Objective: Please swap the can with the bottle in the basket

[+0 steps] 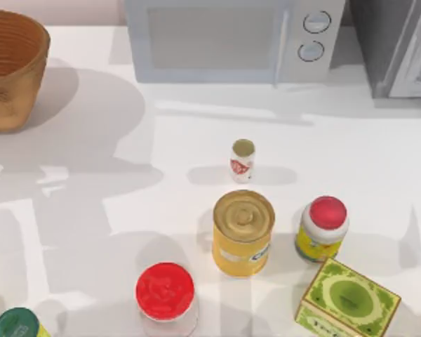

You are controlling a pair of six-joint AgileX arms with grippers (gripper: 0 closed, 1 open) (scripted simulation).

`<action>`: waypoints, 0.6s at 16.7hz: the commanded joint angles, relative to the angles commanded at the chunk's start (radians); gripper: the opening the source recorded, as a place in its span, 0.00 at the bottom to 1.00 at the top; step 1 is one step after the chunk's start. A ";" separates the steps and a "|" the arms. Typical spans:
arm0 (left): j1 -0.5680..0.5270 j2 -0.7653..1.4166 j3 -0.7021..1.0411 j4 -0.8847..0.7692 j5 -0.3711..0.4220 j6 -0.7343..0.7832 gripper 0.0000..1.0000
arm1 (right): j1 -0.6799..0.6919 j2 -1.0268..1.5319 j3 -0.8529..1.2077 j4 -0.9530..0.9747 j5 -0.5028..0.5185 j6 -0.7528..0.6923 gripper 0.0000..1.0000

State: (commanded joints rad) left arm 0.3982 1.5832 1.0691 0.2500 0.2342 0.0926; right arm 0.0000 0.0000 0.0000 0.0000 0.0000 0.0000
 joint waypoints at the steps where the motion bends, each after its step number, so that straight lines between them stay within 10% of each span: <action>1: -0.031 -0.003 0.051 -0.061 0.011 0.001 0.00 | 0.000 0.000 0.000 0.000 0.000 0.000 1.00; 10: -0.145 0.002 0.196 -0.217 0.054 0.010 0.00 | 0.000 0.000 0.000 0.000 0.000 0.000 1.00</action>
State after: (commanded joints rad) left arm 0.2533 1.5855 1.2648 0.0327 0.2886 0.1024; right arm 0.0000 0.0000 0.0000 0.0000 0.0000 0.0000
